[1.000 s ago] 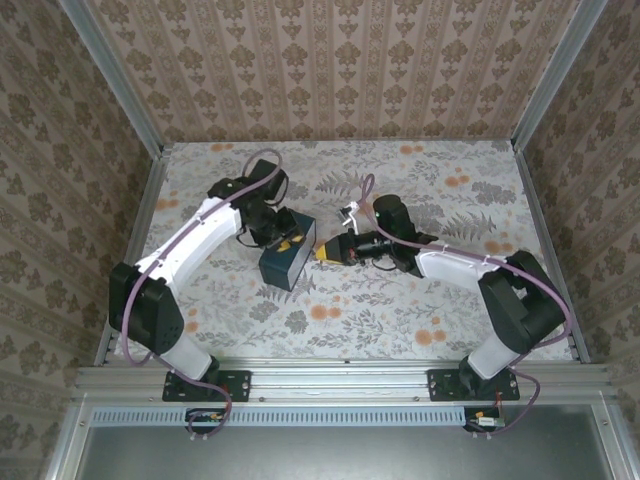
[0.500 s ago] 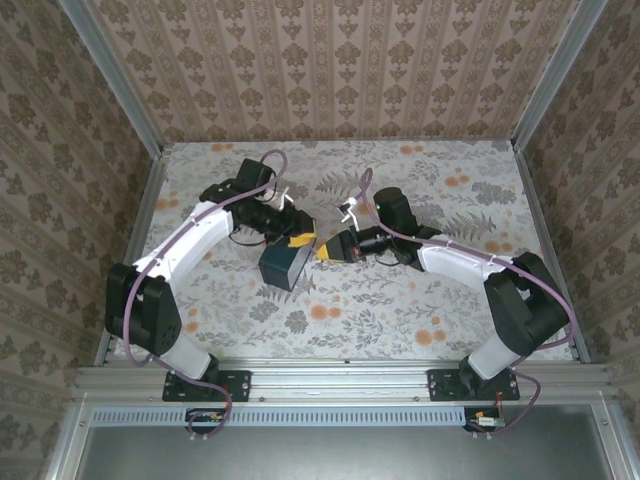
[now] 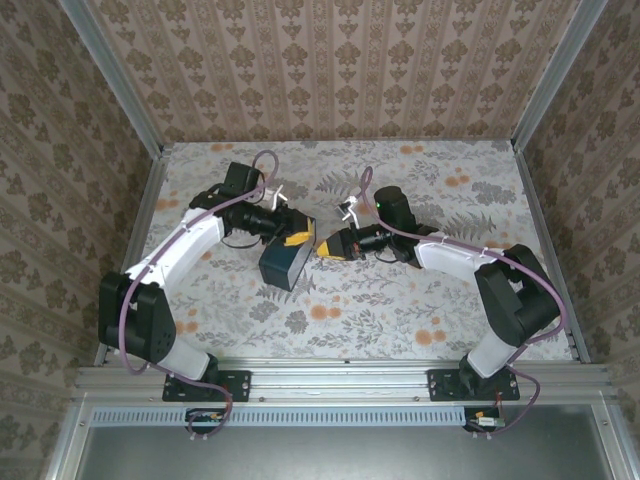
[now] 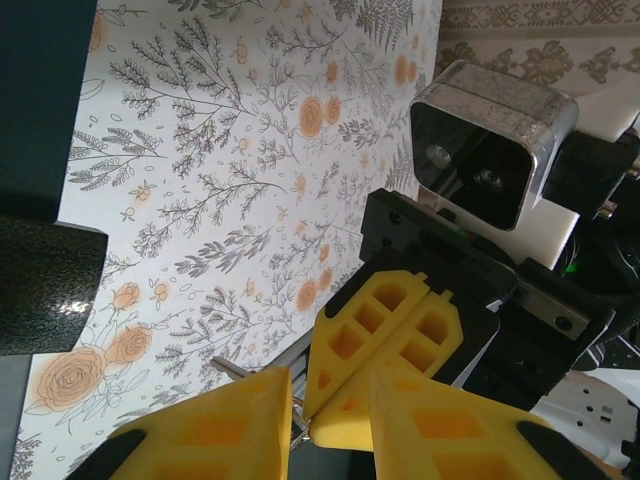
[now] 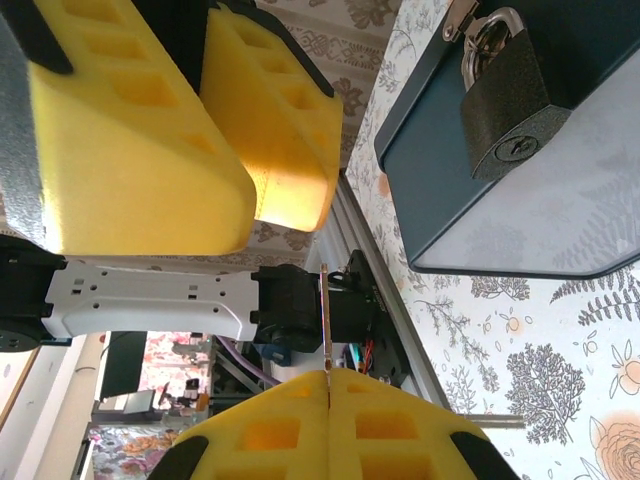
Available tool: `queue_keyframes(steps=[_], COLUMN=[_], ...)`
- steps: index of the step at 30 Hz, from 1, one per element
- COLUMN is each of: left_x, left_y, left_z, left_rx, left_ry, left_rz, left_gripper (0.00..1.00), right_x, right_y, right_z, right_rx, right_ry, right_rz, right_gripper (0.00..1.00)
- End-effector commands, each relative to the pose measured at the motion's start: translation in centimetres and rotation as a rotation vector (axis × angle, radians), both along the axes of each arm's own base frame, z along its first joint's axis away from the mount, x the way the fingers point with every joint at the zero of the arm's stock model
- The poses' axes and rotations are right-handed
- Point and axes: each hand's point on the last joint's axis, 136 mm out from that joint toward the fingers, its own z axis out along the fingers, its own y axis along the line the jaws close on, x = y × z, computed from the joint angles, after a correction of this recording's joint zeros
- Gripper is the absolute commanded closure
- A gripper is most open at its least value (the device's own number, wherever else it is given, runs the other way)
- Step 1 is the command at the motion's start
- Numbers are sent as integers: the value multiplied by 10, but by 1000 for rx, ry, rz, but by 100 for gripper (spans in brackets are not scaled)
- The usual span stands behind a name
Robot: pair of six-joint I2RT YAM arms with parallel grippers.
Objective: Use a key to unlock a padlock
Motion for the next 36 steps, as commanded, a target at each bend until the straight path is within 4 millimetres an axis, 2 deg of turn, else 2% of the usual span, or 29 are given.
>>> queue_keyframes(steps=[1,5,10,20,30,33,36], left_x=[-6,-6,-10,-16,-16,-14,-7], left_y=[4,6,-1,1,0,1,3], left_z=[4,0,2,4,-2,-5,-9], left_rx=[-3,11,-21,-34,-50,-49,-46], left_ry=[-31,-32,-39,-40,-36,-31,-34], left_rz=[-31,-35,-55,-61,-51,-29,27], left_gripper=[73,73,76,80,100,100,100], right_x=[2,1,7,13,16,18,23], right_y=[3,3,6,9,11,10,8], right_z=[20,20,21,21,23,23,23], right_rx=[53,54,64,88,111,112,123], right_ry=[-45,-46,-43,-35,-13,0,17], right_rz=[29,28,21,12,9,-7,-53], right_gripper=[100,100,100,100,100,100,83])
